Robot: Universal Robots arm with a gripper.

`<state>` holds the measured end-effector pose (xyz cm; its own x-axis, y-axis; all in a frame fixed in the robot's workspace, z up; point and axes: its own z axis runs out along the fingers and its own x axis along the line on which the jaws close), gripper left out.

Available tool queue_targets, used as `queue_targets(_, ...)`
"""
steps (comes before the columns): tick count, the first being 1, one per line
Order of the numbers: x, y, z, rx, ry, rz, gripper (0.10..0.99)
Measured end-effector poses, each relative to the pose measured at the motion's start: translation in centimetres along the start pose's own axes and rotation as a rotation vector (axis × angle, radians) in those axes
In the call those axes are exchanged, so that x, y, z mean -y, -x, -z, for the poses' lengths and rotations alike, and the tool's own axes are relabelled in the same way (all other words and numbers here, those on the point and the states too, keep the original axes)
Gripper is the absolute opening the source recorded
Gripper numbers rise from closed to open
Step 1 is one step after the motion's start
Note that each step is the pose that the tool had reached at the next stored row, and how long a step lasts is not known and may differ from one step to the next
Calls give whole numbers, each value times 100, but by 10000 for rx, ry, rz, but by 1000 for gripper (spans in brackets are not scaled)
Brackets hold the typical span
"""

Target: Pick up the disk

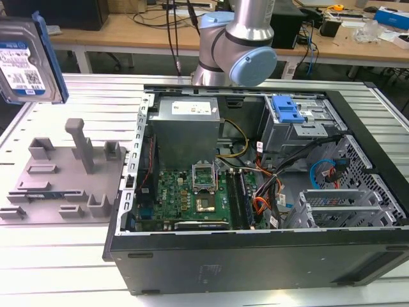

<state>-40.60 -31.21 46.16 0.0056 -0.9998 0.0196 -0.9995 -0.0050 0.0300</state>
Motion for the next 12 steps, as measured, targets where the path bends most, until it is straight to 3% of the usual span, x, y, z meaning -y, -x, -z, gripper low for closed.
queue_targets(5, 4, -9, 243, 29, -1, 2, 365)
queue_targets(12, 5, -10, 244, 32, 1, 1, 365)
